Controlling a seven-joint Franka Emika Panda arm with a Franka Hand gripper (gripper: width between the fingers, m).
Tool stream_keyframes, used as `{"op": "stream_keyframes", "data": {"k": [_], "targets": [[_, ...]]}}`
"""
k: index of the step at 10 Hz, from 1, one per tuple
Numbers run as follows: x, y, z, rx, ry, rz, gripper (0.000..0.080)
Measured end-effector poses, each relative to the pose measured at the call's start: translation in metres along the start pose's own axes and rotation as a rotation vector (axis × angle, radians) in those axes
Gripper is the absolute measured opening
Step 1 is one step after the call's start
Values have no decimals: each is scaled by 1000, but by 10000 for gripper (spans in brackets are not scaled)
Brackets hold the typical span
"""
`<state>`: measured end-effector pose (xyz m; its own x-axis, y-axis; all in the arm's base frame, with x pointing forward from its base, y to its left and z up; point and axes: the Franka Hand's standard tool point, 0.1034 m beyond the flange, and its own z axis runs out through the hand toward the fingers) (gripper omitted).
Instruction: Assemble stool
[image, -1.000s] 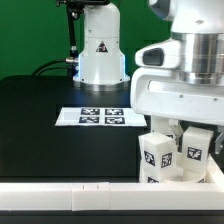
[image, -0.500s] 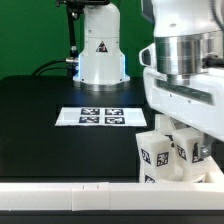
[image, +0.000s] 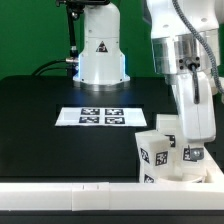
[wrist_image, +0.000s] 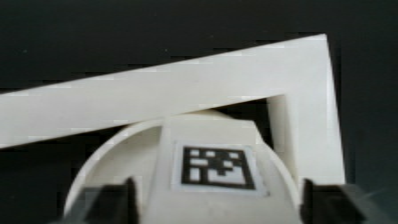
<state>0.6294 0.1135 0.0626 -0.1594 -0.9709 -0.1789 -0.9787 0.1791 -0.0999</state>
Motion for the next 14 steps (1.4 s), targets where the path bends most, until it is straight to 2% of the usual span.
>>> {"op": "stream_keyframes", "data": {"k": [1, 2, 3, 4, 5, 9, 10, 11, 12, 14], "targets": [[0, 0, 0, 0, 0, -42, 567], [-2, 1, -6, -13, -9, -161, 567], [-8, 1, -20, -23, -24, -282, 633], [-16, 6, -33, -55, -46, -405, 645], [-20, 7, -41, -63, -60, -506, 645], [-18, 7, -38, -57, -67, -779, 649], [-16, 5, -42, -64, -71, -992, 649], [-15, 1, -44, -54, -81, -1191, 649], [-13, 4, -40, -53, -97, -1344, 649], [-18, 8, -36, -64, -92, -1473, 649]]}}
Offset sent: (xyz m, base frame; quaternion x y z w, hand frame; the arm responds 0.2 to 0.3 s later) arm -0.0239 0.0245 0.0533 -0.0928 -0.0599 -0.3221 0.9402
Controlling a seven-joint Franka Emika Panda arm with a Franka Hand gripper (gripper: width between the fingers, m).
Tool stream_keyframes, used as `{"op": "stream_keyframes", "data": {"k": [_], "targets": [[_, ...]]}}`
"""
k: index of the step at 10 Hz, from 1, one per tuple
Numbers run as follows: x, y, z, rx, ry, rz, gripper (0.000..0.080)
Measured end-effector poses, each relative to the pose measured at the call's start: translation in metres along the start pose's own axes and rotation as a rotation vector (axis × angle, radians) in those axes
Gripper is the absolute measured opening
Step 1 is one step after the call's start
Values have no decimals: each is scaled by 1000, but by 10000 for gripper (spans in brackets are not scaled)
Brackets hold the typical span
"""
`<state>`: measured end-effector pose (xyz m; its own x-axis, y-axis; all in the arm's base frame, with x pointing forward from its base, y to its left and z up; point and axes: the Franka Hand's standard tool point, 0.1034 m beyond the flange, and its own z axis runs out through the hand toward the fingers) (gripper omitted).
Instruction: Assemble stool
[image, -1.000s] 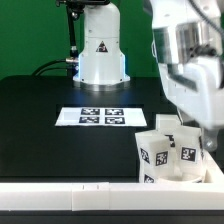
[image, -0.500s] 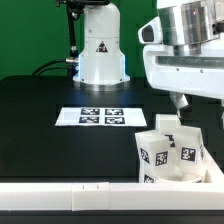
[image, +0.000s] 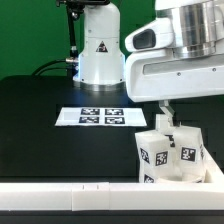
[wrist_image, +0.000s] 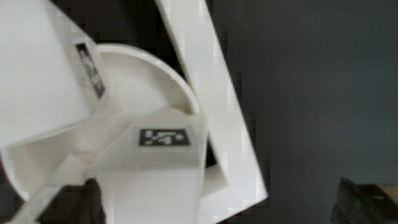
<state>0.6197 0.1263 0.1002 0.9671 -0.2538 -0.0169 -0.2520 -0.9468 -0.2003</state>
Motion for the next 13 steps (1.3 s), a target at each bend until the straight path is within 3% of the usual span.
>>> {"op": "stream_keyframes", "data": {"k": [2, 3, 5, 9, 10, 11, 13], "targets": [[1, 3, -1, -12, 2, -131, 649], [3, 2, -3, -47, 4, -353, 649], [0, -3, -4, -86, -21, -717, 649], [2, 3, -2, -116, -39, -990, 649], [8, 6, -1, -150, -46, -1170, 649], [14, 8, 0, -180, -64, -1325, 649], [10, 11, 16, -189, -92, -1377, 649]]}}
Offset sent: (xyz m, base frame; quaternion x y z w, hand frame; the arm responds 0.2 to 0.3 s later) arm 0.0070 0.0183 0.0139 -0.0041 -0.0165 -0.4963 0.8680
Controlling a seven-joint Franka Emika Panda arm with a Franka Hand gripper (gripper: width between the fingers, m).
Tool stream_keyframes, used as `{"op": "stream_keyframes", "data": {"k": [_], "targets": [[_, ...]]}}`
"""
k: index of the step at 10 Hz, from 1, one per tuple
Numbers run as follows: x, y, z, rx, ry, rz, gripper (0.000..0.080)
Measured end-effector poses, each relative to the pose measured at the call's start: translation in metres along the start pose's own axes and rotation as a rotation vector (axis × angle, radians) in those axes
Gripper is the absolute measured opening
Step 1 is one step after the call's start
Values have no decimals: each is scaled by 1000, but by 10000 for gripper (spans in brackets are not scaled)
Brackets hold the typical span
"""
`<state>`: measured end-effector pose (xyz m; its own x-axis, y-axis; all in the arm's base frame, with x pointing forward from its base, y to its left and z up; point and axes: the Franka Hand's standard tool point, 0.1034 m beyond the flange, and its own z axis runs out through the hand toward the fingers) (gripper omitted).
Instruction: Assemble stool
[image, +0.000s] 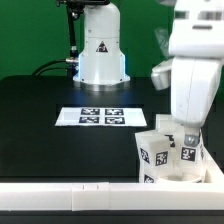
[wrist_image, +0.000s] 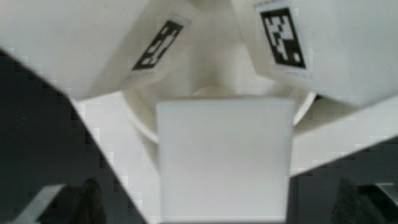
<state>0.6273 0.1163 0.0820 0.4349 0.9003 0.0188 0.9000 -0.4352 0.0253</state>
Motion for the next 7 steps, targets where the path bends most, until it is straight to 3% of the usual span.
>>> {"op": "stream_keyframes", "data": {"k": [2, 4, 6, 7], "targets": [[5, -8, 18, -4, 10, 68, 649], [2, -6, 19, -5, 9, 92, 649], [1, -6, 19, -5, 9, 112, 391], [1, -6, 20, -4, 9, 143, 391]]}}
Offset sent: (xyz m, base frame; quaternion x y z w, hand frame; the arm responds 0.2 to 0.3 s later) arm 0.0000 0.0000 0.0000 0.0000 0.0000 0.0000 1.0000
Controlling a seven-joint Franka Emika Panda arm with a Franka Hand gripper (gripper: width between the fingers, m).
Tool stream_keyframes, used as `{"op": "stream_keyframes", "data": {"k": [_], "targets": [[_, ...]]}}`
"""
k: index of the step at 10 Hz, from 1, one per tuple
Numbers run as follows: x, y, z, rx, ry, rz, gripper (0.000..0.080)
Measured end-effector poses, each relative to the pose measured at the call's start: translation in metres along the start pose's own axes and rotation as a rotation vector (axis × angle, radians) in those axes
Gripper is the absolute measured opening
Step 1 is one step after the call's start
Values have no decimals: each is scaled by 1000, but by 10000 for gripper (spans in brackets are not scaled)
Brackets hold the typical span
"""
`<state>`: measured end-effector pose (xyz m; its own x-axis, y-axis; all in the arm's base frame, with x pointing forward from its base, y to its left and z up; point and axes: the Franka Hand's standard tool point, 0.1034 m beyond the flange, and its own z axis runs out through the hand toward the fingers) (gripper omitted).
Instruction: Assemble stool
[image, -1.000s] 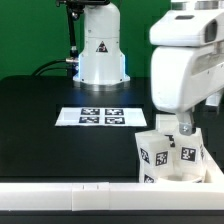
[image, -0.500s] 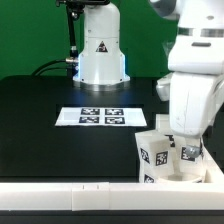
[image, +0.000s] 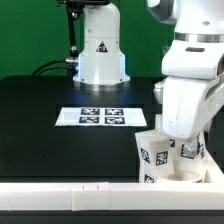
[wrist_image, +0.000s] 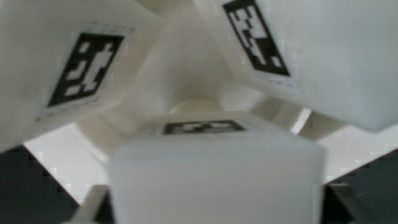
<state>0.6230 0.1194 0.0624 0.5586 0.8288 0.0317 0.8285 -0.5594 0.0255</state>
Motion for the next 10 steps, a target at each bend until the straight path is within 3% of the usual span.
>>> {"op": "stream_keyframes", "data": {"k": [1, 4, 5, 7, 10], "targets": [[0, 0, 0, 0, 0, 68, 332], [-1, 5, -1, 0, 21, 477, 332], [2, 3, 0, 8, 33, 683, 332], [1, 5, -2, 53, 42, 953, 333], [1, 4, -1, 60, 35, 1174, 333]]}}
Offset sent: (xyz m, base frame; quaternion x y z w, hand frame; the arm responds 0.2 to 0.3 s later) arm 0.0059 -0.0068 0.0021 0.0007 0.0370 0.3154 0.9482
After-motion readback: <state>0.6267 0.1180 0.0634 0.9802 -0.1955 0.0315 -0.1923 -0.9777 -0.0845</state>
